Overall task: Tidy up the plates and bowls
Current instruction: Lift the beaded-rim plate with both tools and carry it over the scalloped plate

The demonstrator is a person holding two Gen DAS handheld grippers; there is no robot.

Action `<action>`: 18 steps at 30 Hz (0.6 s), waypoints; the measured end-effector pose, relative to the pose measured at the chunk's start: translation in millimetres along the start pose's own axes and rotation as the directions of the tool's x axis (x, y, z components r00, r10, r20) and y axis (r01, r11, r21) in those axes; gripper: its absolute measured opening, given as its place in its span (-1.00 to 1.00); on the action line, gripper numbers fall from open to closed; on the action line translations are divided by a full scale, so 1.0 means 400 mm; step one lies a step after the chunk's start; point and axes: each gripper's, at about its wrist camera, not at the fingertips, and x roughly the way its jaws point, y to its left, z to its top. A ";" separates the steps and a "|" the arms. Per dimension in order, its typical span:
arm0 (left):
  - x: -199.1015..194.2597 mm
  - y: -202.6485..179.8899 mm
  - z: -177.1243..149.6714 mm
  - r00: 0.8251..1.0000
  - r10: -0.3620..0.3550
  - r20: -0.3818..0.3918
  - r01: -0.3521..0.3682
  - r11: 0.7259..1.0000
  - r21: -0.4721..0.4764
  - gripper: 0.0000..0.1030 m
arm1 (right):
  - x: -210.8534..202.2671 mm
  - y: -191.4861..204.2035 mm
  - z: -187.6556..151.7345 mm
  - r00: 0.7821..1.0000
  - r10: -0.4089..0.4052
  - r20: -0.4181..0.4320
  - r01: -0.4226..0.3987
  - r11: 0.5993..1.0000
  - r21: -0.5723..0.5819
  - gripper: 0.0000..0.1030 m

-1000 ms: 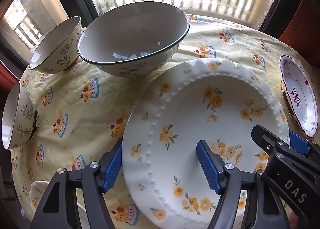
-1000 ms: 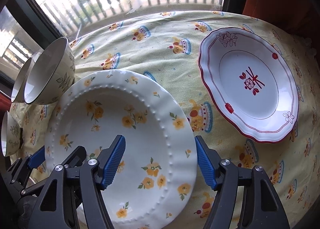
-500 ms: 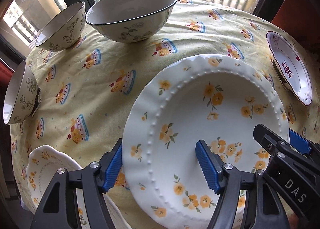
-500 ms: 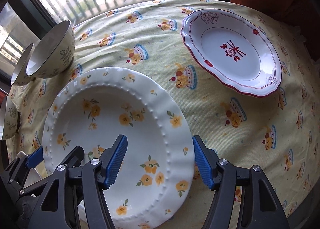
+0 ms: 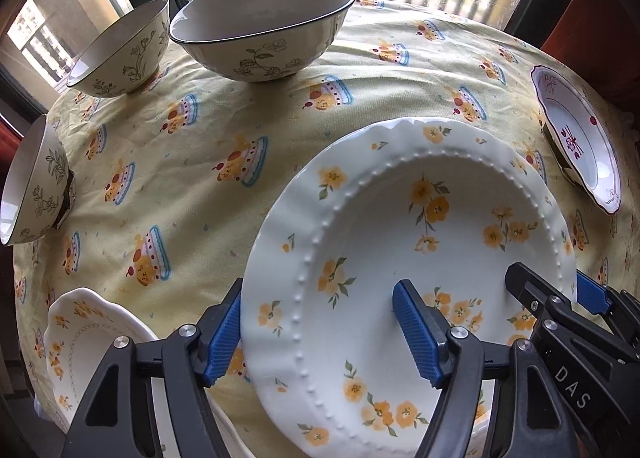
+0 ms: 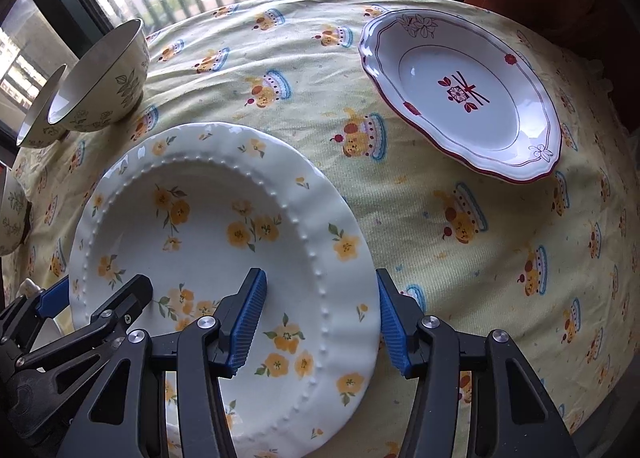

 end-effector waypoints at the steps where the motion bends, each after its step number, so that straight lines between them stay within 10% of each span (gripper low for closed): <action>1: 0.001 0.000 0.001 1.000 0.000 0.000 0.000 1.000 -0.007 0.44 | 0.002 0.000 0.001 1.000 0.000 0.000 0.000 1.000 0.002 0.17; 18: -0.064 -0.007 -0.003 0.999 -0.035 0.009 0.035 0.999 0.031 0.39 | -0.052 0.005 -0.014 0.997 -0.072 -0.025 0.072 0.997 0.012 0.17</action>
